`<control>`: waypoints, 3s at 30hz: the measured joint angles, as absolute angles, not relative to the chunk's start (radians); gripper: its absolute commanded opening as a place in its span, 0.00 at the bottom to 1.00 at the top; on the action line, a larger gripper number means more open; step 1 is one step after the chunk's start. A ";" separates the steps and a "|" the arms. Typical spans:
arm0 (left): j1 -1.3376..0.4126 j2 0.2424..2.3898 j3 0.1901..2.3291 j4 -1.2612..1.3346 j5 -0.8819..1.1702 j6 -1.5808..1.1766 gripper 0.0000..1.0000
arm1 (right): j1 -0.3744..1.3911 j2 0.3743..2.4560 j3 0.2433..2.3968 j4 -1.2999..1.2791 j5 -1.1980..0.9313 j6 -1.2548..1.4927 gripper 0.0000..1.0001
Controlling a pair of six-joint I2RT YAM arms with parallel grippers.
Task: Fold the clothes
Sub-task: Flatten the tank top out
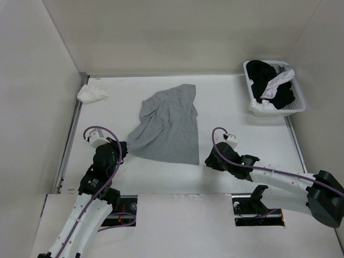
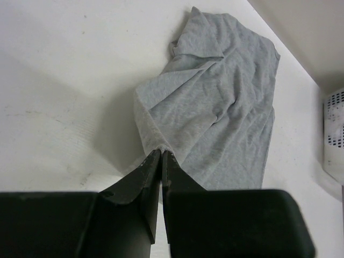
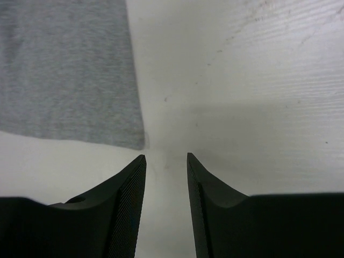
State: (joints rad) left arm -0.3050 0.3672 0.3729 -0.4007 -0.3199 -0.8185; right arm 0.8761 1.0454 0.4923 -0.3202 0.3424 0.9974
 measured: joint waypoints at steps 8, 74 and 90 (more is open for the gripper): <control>-0.310 0.390 0.363 -0.385 -0.301 -0.818 0.04 | 0.850 1.218 0.436 -0.061 0.227 1.059 0.47; -0.302 0.590 1.351 -0.095 -0.465 -0.658 0.02 | 1.502 0.872 1.786 -0.182 1.138 0.021 0.00; -0.167 1.073 1.290 -0.041 -0.413 -0.662 0.01 | 0.870 1.140 1.708 -0.115 0.793 -0.065 0.00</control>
State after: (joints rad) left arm -0.1665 1.0733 1.2900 -0.0406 -0.4133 -0.6617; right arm 0.8703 1.1397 1.7077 -0.1146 0.7933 -0.0654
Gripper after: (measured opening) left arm 0.029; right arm 0.004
